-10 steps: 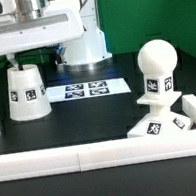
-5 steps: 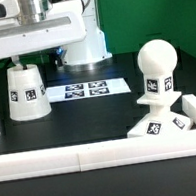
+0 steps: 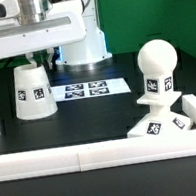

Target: Assemble lamp

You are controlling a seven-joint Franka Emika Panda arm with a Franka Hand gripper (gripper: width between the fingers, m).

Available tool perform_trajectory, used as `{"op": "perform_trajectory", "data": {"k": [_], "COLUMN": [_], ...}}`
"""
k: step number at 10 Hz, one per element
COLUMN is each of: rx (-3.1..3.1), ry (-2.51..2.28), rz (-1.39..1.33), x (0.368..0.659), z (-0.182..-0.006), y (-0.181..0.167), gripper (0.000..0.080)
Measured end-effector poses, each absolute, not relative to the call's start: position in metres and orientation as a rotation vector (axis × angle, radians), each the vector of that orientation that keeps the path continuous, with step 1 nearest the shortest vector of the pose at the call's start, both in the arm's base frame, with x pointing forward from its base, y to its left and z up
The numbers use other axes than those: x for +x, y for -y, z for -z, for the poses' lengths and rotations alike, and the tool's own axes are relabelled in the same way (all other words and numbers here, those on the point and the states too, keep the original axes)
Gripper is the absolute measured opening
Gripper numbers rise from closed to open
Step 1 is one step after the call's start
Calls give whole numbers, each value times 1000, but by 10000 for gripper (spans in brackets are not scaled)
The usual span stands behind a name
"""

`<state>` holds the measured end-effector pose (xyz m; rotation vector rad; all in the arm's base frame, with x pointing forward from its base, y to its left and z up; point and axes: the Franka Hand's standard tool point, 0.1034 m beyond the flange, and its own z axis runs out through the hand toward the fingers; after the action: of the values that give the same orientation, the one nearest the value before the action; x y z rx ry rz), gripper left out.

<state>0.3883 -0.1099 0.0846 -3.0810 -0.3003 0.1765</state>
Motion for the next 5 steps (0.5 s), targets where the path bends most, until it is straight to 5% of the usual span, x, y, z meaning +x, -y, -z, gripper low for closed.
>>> {"op": "perform_trajectory", "data": {"k": [5], "rx": [-3081], "ry": [298], "rz": [-179], "x": [388], "z": [-85], "y": [109], "gripper": [47]}}
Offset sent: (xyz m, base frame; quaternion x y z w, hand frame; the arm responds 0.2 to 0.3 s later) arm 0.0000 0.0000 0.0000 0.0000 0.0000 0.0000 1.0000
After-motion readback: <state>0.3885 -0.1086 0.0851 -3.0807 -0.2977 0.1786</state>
